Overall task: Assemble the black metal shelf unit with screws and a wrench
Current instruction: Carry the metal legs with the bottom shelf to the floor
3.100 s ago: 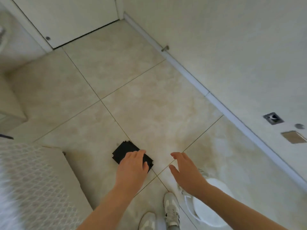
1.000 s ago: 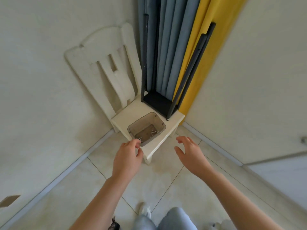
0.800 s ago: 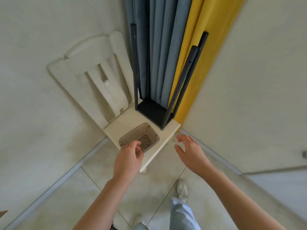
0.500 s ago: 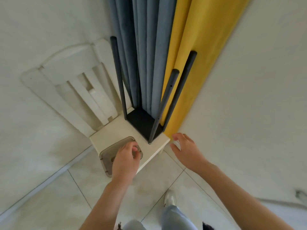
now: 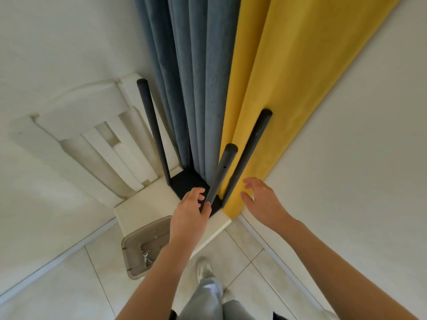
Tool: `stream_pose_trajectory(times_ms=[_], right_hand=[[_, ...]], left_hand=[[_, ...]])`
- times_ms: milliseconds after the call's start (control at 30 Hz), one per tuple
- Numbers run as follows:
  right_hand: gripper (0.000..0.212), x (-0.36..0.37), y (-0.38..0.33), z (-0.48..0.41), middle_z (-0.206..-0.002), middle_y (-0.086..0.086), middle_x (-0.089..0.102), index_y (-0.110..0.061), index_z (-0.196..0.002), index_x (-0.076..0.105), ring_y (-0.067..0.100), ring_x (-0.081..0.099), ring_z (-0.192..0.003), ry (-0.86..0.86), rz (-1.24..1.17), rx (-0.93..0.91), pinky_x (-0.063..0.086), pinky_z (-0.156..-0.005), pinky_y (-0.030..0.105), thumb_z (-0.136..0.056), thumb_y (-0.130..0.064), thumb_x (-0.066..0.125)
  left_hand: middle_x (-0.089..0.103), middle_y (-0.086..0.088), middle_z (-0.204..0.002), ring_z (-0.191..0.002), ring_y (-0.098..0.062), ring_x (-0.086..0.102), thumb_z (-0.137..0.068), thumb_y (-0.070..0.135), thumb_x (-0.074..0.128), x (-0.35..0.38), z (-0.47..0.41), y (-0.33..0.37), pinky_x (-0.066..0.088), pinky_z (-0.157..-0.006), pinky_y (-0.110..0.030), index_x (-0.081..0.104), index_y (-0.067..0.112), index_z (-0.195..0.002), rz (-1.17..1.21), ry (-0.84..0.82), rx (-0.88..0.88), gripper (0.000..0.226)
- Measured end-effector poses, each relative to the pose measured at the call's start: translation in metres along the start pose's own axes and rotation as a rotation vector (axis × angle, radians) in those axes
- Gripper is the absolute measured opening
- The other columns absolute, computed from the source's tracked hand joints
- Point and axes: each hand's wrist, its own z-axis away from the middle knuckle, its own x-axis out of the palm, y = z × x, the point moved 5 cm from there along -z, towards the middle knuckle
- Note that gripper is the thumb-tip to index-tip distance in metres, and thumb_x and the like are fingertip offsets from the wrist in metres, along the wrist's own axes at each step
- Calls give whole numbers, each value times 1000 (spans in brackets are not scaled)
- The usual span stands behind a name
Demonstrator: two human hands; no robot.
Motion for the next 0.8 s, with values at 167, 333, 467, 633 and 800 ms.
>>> stream_pose_trajectory(times_ms=[167,333,467,633,800], right_hand=[[43,-6,11,-31,-128,9,57,-11,-140,43,22,56,-114,43,-47,74,36,-83,18,-99,-20,55],[53,-9,22,-53,-130,12,55,-10,-146,32,26,54,-118,49,-73,137,38,-84,22,-100,-21,54],[58,-17,23,-68,-127,13,54,-7,-148,28,30,55,-117,66,-49,107,40,-87,25,-98,-16,57],[57,-25,27,-90,-135,17,50,-7,-147,32,31,53,-123,33,-120,133,45,-98,37,-97,-17,58],[38,-30,27,-109,-122,15,60,-2,-126,50,30,61,-110,-5,-175,110,47,-88,32,-95,-18,63]], left_hand=[[57,7,-129,-108,-6,56,-99,32,60,8,-28,13,41,-78,-20,47,25,-140,-41,-61,75,43],[60,8,-124,-99,0,51,-98,36,61,14,-46,14,38,-76,-16,48,26,-136,-49,-95,80,41],[61,11,-122,-107,-6,59,-97,36,63,18,-53,16,41,-78,-18,49,29,-133,-22,-97,56,39],[57,21,-101,-87,-1,58,-96,36,64,28,-59,22,39,-69,-11,51,33,-124,-14,-106,49,31],[48,21,-84,-72,5,49,-95,34,64,29,-59,24,33,-61,-8,48,40,-104,-27,-74,-6,19]])
